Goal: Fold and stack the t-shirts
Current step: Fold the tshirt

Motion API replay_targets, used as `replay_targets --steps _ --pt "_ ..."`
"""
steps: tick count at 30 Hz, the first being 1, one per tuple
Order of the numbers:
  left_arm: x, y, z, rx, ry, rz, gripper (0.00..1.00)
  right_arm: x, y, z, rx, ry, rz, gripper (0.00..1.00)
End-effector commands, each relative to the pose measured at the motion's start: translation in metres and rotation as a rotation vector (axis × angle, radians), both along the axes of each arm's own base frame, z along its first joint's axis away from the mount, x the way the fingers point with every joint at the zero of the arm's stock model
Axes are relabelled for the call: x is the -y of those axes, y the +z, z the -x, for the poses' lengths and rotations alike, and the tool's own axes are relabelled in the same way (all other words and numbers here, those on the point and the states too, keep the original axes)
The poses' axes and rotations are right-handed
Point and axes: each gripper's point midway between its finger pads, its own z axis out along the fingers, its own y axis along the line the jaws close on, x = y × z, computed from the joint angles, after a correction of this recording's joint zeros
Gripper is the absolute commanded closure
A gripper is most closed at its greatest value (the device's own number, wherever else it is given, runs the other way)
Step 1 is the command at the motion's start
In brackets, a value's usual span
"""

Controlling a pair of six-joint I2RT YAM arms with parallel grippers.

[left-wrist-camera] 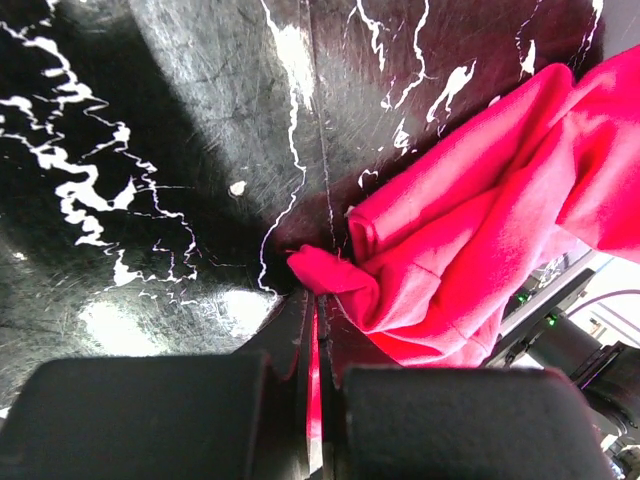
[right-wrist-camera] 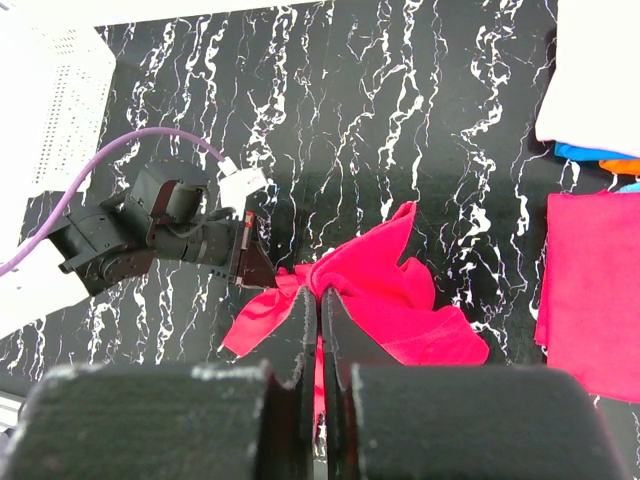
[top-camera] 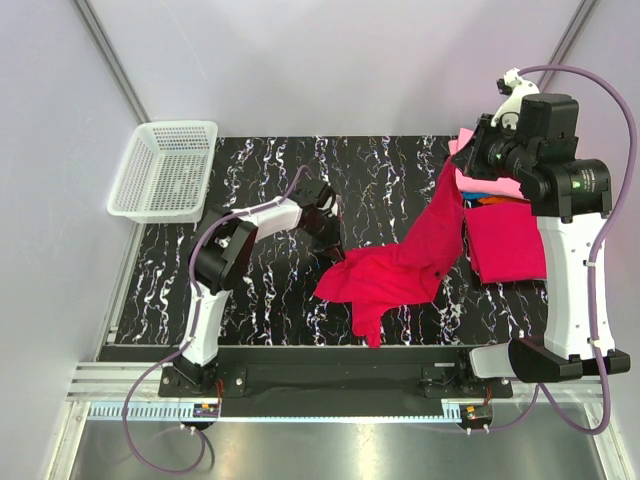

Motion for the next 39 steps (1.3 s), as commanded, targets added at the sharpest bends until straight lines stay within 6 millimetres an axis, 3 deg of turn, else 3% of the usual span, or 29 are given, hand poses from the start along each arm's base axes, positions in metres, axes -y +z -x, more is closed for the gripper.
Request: replay_targets --steps 1,4,8,12,15,17,19,20,22,23,24,25,26,30,32,33,34,39 --pt "-0.011 -0.014 0.002 0.032 -0.018 -0.071 1.0 0.0 0.016 0.003 0.063 -0.004 -0.019 1.0" --pt "-0.022 0.006 -0.005 0.093 -0.001 -0.102 1.0 0.001 0.016 0.003 0.064 -0.008 -0.02 1.0" --pt "-0.044 0.06 -0.026 0.212 0.05 -0.116 1.0 0.002 0.021 0.004 0.079 -0.011 -0.018 1.0" --pt "-0.082 0.152 -0.049 0.388 0.165 -0.092 1.0 0.002 0.024 0.004 0.086 -0.014 -0.018 1.0" --pt "-0.109 0.207 -0.065 0.485 0.248 -0.058 1.0 0.002 0.027 0.002 0.093 -0.016 -0.017 1.0" --pt "-0.124 0.254 -0.07 0.573 0.296 -0.019 1.0 0.003 0.031 0.001 0.104 -0.019 -0.014 1.0" --pt "-0.148 0.286 -0.075 0.623 0.352 -0.004 1.0 0.004 0.031 -0.006 0.105 -0.029 -0.006 1.0" --pt "-0.155 0.313 -0.078 0.675 0.375 0.025 1.0 0.007 0.041 -0.006 0.13 -0.039 -0.002 1.0" --pt "-0.18 0.34 -0.083 0.714 0.437 0.054 1.0 0.01 0.046 -0.013 0.144 -0.058 0.014 1.0" --pt "-0.19 0.368 -0.082 0.774 0.46 0.08 1.0 0.018 0.062 -0.012 0.186 -0.091 0.033 1.0" --pt "-0.21 0.379 -0.085 0.793 0.504 0.077 1.0 0.022 0.068 -0.013 0.204 -0.107 0.043 1.0" --pt "-0.217 0.39 -0.083 0.808 0.52 0.093 1.0 0.025 0.071 -0.018 0.206 -0.121 0.058 1.0" --pt "-0.226 0.407 -0.078 0.843 0.541 0.107 1.0 0.034 0.086 -0.013 0.248 -0.159 0.082 1.0" --pt "-0.271 0.427 -0.063 0.894 0.641 0.08 1.0 0.054 0.112 -0.009 0.316 -0.251 0.133 1.0" --pt "-0.286 0.423 -0.056 0.901 0.687 0.039 1.0 0.069 0.123 -0.002 0.352 -0.321 0.166 1.0" --pt "-0.295 0.43 -0.046 0.932 0.715 0.019 1.0 0.075 0.125 0.0 0.356 -0.348 0.175 1.0" --pt "-0.306 0.423 -0.044 0.933 0.755 -0.032 1.0 0.079 0.129 0.003 0.368 -0.373 0.179 1.0" --pt "-0.319 0.418 -0.03 0.939 0.805 -0.077 1.0 0.086 0.136 0.007 0.389 -0.423 0.163 1.0"
